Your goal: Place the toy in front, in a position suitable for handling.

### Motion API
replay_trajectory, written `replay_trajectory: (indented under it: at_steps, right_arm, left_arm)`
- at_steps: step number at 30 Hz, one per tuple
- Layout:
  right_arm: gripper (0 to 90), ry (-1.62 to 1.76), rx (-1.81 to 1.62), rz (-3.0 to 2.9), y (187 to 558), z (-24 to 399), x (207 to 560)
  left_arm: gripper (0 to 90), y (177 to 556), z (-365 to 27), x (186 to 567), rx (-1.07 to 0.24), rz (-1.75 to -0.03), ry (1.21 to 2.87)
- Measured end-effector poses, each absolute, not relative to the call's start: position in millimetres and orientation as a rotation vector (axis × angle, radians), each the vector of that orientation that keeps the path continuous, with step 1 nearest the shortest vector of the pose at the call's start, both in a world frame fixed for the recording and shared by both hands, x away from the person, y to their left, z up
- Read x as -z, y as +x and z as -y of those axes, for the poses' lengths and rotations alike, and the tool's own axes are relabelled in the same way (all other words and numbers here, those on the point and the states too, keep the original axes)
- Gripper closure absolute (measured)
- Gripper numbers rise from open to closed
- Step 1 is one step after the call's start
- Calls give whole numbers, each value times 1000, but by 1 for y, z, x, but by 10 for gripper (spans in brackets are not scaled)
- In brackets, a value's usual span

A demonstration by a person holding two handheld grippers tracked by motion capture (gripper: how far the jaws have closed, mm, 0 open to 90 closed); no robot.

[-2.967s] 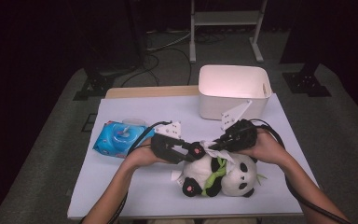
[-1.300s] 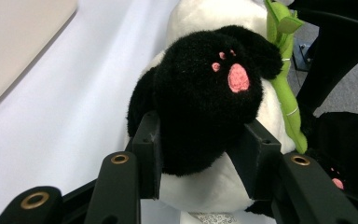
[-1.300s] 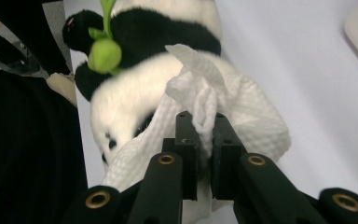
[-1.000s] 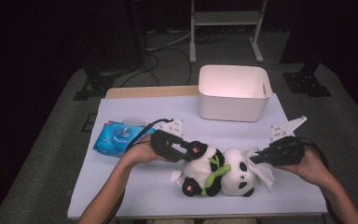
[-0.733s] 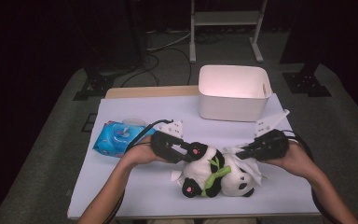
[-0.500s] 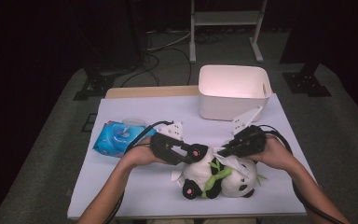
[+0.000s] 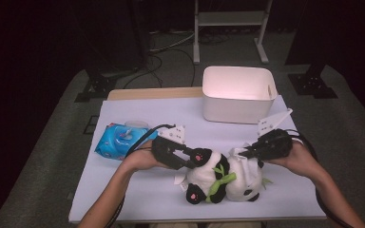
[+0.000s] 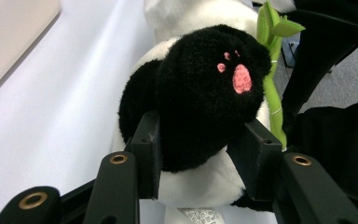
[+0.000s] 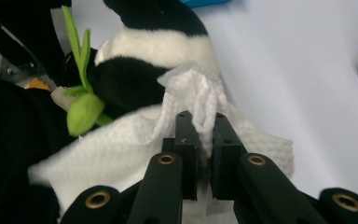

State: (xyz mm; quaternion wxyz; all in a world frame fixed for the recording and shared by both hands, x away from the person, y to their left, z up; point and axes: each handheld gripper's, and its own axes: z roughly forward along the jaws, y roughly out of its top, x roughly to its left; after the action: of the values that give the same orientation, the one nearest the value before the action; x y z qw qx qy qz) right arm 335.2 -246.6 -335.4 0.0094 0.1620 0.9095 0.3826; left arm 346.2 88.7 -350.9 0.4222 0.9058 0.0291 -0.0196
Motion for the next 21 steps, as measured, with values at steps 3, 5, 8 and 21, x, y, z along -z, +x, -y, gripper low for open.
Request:
replay_trajectory:
  at_steps: [3,5,8,21]
  right_arm:
    - [830,545,-1219,-2832,332,256,340]
    - [831,549,-1237,-2828,330,257,343]
    - [832,544,-1240,-2827,327,254,346]
    - [832,517,-1225,-2825,320,248,348]
  left_arm:
    - [544,347,-88,350,65,-79,2268]
    - [515,348,-88,348,75,-80,2277]
    - [463,348,-88,346,88,-91,2289]
    - [376,350,-95,327,139,-67,2225]
